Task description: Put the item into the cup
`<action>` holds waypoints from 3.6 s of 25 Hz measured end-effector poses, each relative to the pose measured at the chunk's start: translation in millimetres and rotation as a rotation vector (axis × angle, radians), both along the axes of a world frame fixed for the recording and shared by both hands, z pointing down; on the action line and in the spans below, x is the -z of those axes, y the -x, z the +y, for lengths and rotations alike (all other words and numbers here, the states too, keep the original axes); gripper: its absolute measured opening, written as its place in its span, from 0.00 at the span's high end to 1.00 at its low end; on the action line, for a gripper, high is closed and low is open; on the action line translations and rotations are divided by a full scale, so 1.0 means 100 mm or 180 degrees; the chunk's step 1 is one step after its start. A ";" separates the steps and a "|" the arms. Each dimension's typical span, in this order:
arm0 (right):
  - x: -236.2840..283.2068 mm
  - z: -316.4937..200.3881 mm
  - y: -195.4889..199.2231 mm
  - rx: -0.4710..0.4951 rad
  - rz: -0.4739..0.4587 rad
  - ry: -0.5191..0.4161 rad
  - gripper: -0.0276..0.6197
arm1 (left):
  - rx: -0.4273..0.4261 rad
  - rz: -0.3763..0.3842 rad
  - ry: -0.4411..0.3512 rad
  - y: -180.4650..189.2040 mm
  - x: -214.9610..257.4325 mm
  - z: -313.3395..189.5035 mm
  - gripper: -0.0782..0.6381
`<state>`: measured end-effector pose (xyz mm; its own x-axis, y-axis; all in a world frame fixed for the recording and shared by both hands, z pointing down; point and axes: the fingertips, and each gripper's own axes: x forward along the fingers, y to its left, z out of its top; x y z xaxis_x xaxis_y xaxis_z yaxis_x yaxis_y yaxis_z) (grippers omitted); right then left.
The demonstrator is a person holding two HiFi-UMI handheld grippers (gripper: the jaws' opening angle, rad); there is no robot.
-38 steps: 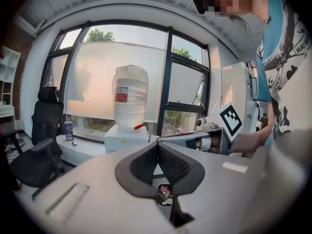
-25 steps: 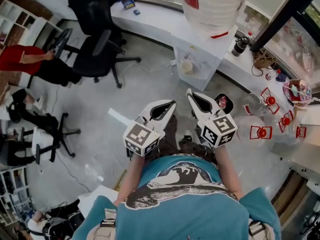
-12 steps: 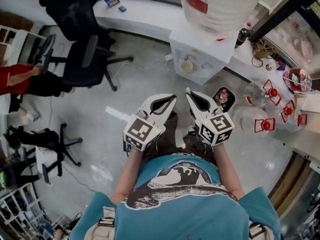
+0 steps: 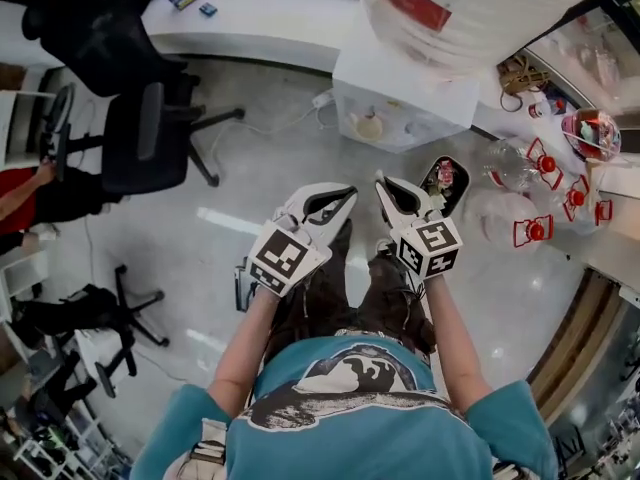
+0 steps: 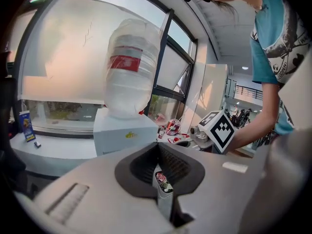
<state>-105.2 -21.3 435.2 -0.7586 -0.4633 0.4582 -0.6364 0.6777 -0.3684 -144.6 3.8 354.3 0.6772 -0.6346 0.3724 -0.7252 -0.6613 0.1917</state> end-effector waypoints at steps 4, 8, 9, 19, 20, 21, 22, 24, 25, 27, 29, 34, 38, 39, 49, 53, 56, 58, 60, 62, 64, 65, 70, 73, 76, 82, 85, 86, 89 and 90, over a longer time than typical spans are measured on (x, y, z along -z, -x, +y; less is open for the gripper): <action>-0.35 -0.17 0.07 -0.0095 0.0116 0.0069 0.91 | -0.0095 0.0008 0.0062 0.10 -0.24 -0.15 0.87; -0.74 -0.36 0.17 -0.0132 0.0250 0.0064 0.91 | -0.0124 0.0016 0.0081 0.23 -0.44 -0.28 0.87; -0.85 -0.40 0.19 -0.0144 0.0275 0.0072 0.91 | -0.0129 0.0004 0.0083 0.26 -0.49 -0.30 0.87; -1.74 -0.78 0.18 -0.0375 0.0492 0.0223 0.90 | -0.0058 0.0067 0.0020 0.25 -0.82 -0.55 0.87; -1.79 -0.82 0.18 -0.0400 0.0498 0.0241 0.90 | -0.0055 0.0084 0.0024 0.24 -0.84 -0.55 0.87; -1.85 -0.85 0.18 -0.0418 0.0515 0.0251 0.91 | -0.0054 0.0106 0.0037 0.24 -0.86 -0.54 0.87; -1.90 -0.88 0.18 -0.0431 0.0544 0.0254 0.90 | -0.0056 0.0129 0.0058 0.23 -0.88 -0.53 0.87; -2.01 -0.95 0.19 -0.0442 0.0629 0.0245 0.90 | -0.0082 0.0154 0.0099 0.21 -0.93 -0.50 0.87; -2.07 -0.99 0.19 -0.0447 0.0668 0.0241 0.90 | -0.0113 0.0150 0.0114 0.19 -0.96 -0.49 0.87; -2.16 -1.07 0.21 -0.0464 0.0713 0.0242 0.90 | -0.0199 0.0126 0.0137 0.16 -1.02 -0.46 0.87; -2.26 -1.14 0.23 -0.0474 0.0750 0.0247 0.90 | -0.0268 0.0113 0.0160 0.13 -1.06 -0.45 0.87; -2.46 -1.27 0.24 -0.0444 0.0982 0.0205 0.90 | -0.0308 0.0133 0.0200 0.11 -1.15 -0.45 0.87; -2.52 -1.34 0.23 -0.0369 0.1234 0.0103 0.90 | -0.0288 0.0133 0.0242 0.12 -1.23 -0.47 0.87; -2.54 -1.36 0.24 -0.0355 0.1258 0.0097 0.90 | -0.0284 0.0124 0.0252 0.12 -1.25 -0.48 0.87; -2.70 -1.45 0.23 -0.0372 0.1298 0.0211 0.81 | -0.0268 0.0068 0.0306 0.18 -1.34 -0.47 0.87; -2.68 -1.45 0.26 -0.0356 0.1251 0.0227 0.78 | -0.0275 0.0056 0.0321 0.19 -1.37 -0.44 0.87; -2.63 -1.41 0.27 -0.0342 0.1199 0.0235 0.78 | -0.0294 0.0053 0.0316 0.19 -1.36 -0.43 0.87; -2.57 -1.38 0.28 -0.0337 0.1150 0.0230 0.78 | -0.0303 0.0052 0.0308 0.20 -1.34 -0.43 0.87; -2.50 -1.35 0.30 -0.0341 0.1083 0.0216 0.78 | -0.0308 0.0047 0.0291 0.21 -1.31 -0.43 0.87; -2.40 -1.32 0.32 -0.0352 0.0986 0.0208 0.78 | -0.0315 0.0036 0.0270 0.22 -1.28 -0.45 0.87; -2.28 -1.26 0.34 -0.0360 0.0883 0.0202 0.80 | -0.0323 0.0019 0.0259 0.24 -1.25 -0.47 0.87; -2.21 -1.22 0.35 -0.0363 0.0835 0.0197 0.80 | -0.0328 0.0011 0.0251 0.25 -1.23 -0.48 0.87; -1.74 -1.01 0.36 -0.0421 0.0499 0.0191 0.80 | -0.0349 -0.0005 0.0198 0.29 -1.05 -0.51 0.87; -1.43 -0.88 0.32 -0.0500 0.0298 0.0195 0.80 | -0.0371 -0.0051 0.0189 0.31 -0.96 -0.50 0.87; -1.14 -0.74 0.24 -0.0606 0.0139 0.0188 0.80 | -0.0392 -0.0058 0.0175 0.32 -0.86 -0.49 0.87; -0.49 -0.44 0.18 -0.0608 -0.0077 0.0079 0.82 | -0.0524 -0.0085 0.0124 0.28 -0.59 -0.43 0.87; -0.16 -0.36 0.19 -0.0598 -0.0165 -0.0013 0.82 | -0.0620 -0.0088 0.0057 0.22 -0.44 -0.39 0.87; -0.07 -0.33 0.19 -0.0600 -0.0188 -0.0039 0.82 | -0.0655 -0.0082 0.0050 0.21 -0.41 -0.36 0.87; 0.16 -0.25 0.17 -0.0635 -0.0253 -0.0103 0.82 | -0.0745 -0.0026 0.0086 0.15 -0.35 -0.24 0.87; 0.22 -0.22 0.15 -0.0654 -0.0272 -0.0120 0.82 | -0.0764 0.0008 0.0114 0.14 -0.34 -0.20 0.87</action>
